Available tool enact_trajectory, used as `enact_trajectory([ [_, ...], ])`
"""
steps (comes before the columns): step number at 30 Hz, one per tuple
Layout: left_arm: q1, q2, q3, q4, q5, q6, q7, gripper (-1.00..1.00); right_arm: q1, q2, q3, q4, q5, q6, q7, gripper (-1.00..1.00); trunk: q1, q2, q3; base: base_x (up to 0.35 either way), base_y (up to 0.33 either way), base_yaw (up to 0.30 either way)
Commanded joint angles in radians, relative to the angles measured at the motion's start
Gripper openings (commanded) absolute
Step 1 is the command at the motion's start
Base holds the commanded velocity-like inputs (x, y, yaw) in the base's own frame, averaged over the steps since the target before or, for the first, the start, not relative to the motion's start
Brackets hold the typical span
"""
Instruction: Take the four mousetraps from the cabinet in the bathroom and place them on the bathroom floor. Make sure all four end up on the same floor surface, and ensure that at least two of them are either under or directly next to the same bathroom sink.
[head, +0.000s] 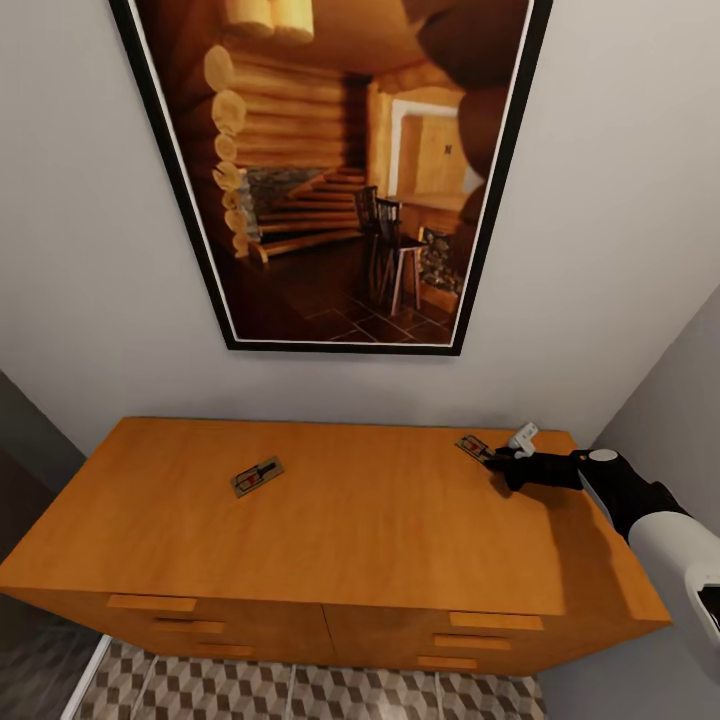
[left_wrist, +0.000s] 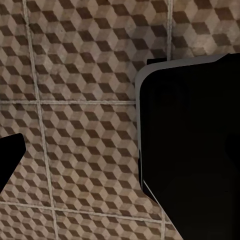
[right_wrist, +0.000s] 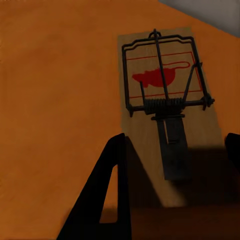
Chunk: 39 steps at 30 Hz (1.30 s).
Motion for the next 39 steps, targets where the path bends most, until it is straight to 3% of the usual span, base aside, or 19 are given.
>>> enact_trajectory([
  [1, -0.002, -0.001, -0.009, 0.005, 0.010, -0.007, 0.001, 1.00, 0.001, -0.001, 0.009, 0.007, 0.013, 0.005, 0.002, -1.00, 0.001, -0.001, -0.002, 0.000, 0.000, 0.000],
  [21, -0.002, -0.002, -0.009, 0.005, 0.010, -0.007, 0.001, 1.00, 0.001, 0.001, 0.008, -0.004, 0.013, 0.018, 0.003, -1.00, 0.001, -0.001, -0.002, 0.000, 0.000, 0.000],
  [39, -0.002, -0.002, -0.009, 0.005, 0.010, -0.007, 0.001, 1.00, 0.001, 0.001, 0.005, -0.053, 0.011, 0.123, 0.004, -1.00, 0.001, -0.001, -0.002, 0.000, 0.000, 0.000],
])
